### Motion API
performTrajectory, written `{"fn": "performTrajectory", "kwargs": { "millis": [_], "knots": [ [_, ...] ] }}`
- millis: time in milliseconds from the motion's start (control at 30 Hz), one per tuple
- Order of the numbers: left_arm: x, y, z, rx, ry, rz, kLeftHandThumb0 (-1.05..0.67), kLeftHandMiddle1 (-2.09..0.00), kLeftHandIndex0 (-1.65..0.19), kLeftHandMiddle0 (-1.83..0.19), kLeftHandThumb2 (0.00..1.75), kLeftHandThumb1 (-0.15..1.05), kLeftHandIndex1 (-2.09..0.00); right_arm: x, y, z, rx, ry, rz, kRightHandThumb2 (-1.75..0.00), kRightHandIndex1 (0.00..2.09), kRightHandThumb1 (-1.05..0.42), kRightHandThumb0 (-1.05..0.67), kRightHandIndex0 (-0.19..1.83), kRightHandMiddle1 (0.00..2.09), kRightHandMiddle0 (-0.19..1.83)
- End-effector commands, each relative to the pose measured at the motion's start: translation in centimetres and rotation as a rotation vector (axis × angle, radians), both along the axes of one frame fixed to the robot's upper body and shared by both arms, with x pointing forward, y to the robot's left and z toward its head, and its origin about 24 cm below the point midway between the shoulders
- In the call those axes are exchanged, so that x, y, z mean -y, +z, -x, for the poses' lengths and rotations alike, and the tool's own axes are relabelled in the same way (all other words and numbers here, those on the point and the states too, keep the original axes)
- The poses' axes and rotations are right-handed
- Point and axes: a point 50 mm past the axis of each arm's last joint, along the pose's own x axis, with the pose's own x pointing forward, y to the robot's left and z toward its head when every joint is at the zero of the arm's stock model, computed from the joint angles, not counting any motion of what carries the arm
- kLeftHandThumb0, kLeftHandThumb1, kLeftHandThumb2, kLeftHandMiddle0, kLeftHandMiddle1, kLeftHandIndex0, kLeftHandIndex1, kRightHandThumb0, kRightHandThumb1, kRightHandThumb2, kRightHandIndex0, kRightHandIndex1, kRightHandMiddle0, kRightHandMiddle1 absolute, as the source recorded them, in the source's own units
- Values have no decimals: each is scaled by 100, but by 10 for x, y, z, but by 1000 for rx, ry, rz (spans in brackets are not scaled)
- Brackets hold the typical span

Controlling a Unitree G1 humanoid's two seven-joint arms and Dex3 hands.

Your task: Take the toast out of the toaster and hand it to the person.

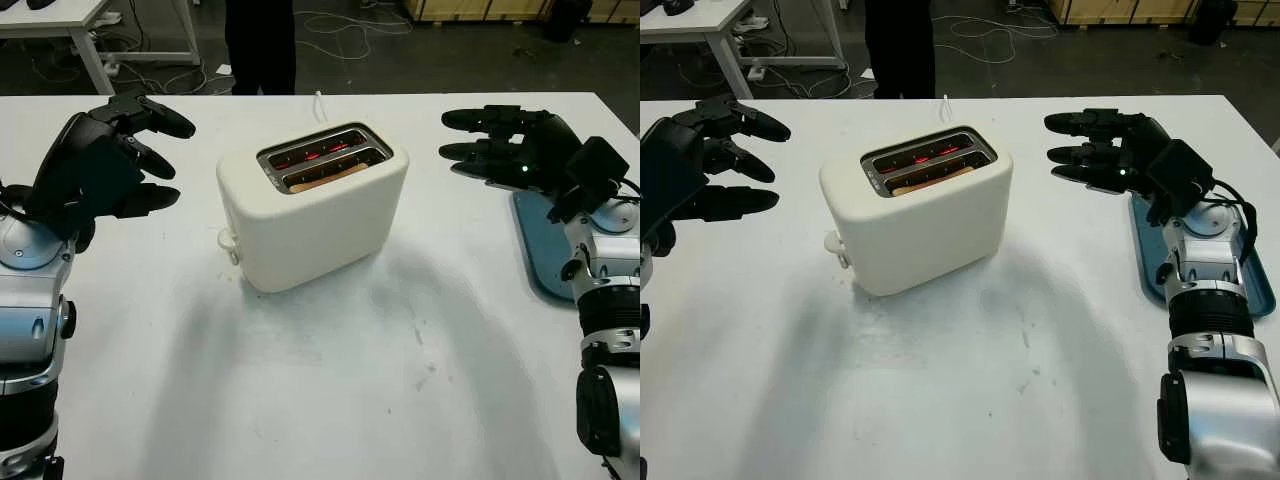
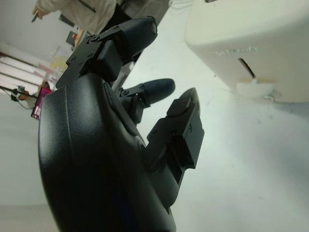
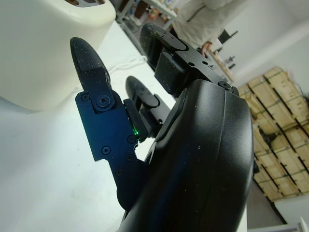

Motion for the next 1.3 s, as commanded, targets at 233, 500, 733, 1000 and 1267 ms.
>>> {"fn": "performTrajectory", "kwargs": {
  "millis": [233, 500, 733, 1000, 1267],
  "knots": [
    [1, 6, 1, 25, -3, -4, 45, -140, -34, -40, 18, 92, -111, -1, 6, -2, 36, 4, -20, 0, 0, -79, -53, 88, 0, 79],
    [2, 6, 1, 23, 0, -8, 45, -139, -33, -39, 20, 92, -110, -1, 6, -2, 37, 6, -15, 0, 0, -79, -53, 88, 0, 80],
    [1, 6, 0, 24, -3, -1, 46, -139, -34, -40, 20, 92, -110, -1, 6, -2, 33, 7, -16, 0, 0, -79, -51, 87, 0, 79],
    [2, 6, 0, 23, 5, -4, 45, -139, -33, -39, 19, 92, -110, -2, 7, -3, 36, 13, -11, 0, 0, -80, -52, 87, 0, 79],
    [1, 6, 0, 26, 4, -10, 46, -138, -34, -39, 17, 92, -109, -3, 7, -3, 36, 6, -18, 0, 0, -79, -52, 87, 0, 79]
  ]
}}
